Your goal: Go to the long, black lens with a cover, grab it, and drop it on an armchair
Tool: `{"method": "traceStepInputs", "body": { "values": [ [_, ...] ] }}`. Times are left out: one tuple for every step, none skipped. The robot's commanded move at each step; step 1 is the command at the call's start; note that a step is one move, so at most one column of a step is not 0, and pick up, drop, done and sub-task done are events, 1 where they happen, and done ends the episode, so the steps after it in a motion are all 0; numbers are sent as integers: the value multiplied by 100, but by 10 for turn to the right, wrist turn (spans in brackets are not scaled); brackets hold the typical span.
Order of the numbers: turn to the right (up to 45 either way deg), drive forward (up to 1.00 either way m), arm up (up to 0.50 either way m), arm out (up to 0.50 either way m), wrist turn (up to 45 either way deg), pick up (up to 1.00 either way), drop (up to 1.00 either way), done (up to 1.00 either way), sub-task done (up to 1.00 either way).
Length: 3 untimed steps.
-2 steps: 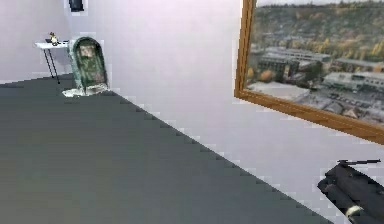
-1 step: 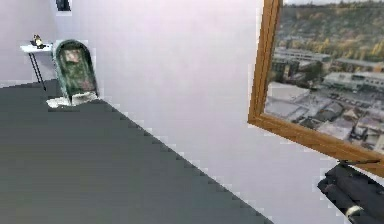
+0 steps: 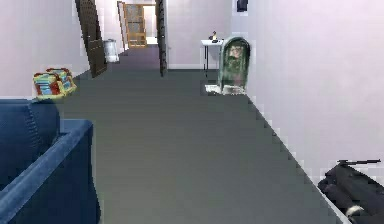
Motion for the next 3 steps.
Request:
{"method": "traceStepInputs", "body": {
  "values": [
    [0,100,0,0,0,0,0,0,0],
    [0,5,0,0,0,0,0,0,0],
    [-180,0,0,0,0,0,0,0,0]
  ]
}}
